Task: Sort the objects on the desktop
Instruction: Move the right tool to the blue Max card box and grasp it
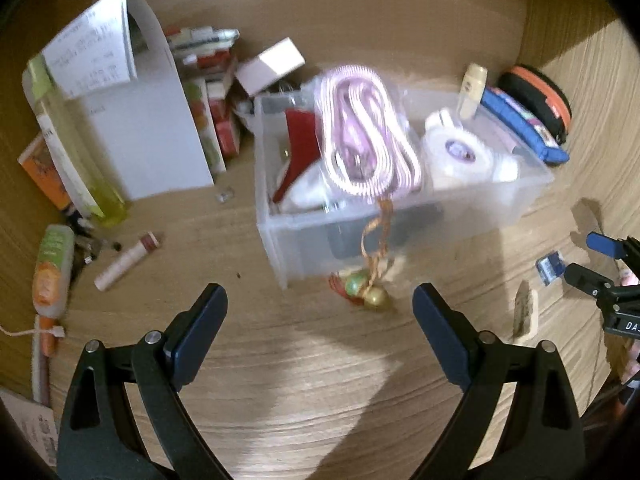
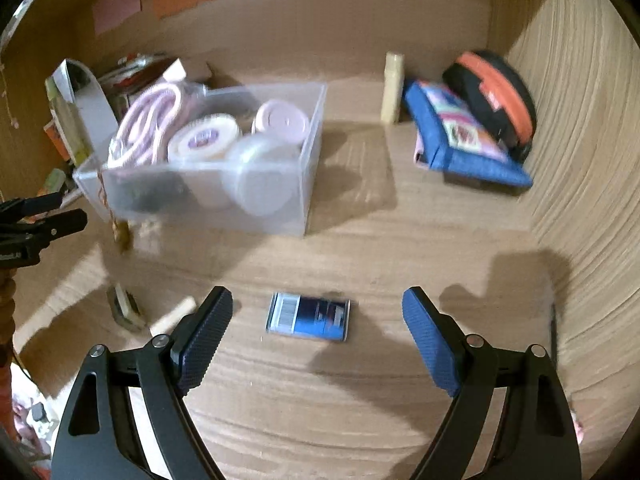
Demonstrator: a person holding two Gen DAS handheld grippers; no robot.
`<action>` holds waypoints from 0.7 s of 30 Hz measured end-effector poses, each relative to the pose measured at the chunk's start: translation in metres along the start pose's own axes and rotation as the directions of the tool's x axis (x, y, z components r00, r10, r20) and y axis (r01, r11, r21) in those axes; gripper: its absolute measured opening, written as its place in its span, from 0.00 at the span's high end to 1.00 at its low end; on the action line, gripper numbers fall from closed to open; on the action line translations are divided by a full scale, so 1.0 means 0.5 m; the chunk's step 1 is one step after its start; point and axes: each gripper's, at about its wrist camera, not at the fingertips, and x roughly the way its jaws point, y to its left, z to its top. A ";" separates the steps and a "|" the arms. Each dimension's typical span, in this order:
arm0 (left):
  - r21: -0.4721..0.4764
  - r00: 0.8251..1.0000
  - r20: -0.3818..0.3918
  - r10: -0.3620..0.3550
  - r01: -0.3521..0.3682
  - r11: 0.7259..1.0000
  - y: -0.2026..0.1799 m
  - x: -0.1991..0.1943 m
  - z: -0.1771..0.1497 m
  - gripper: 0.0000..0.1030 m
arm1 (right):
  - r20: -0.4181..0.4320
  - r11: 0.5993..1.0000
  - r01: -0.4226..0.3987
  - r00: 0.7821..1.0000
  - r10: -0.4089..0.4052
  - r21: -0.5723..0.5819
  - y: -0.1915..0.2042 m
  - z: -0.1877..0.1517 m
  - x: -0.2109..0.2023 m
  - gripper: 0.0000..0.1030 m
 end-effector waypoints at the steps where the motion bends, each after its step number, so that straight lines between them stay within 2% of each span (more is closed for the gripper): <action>1: 0.003 1.000 -0.010 -0.003 0.003 1.000 -0.001 0.006 -0.002 0.08 | -0.014 1.000 0.004 1.000 -0.004 -0.001 0.000 -0.006 0.006 0.17; 8: 0.037 0.994 -0.103 -0.043 0.047 0.998 -0.017 0.053 -0.023 0.08 | -0.051 1.000 0.020 0.999 -0.020 -0.003 0.004 -0.030 0.012 0.17; 14: 0.036 0.988 -0.144 -0.057 0.063 0.997 -0.024 0.085 -0.018 0.08 | -0.062 0.999 0.008 0.998 -0.010 -0.033 0.019 -0.038 0.020 0.17; 21: -0.013 0.990 -0.127 -0.065 0.063 0.998 -0.019 0.098 0.001 0.08 | -0.071 0.998 -0.006 0.997 0.002 -0.057 0.026 -0.026 0.038 0.20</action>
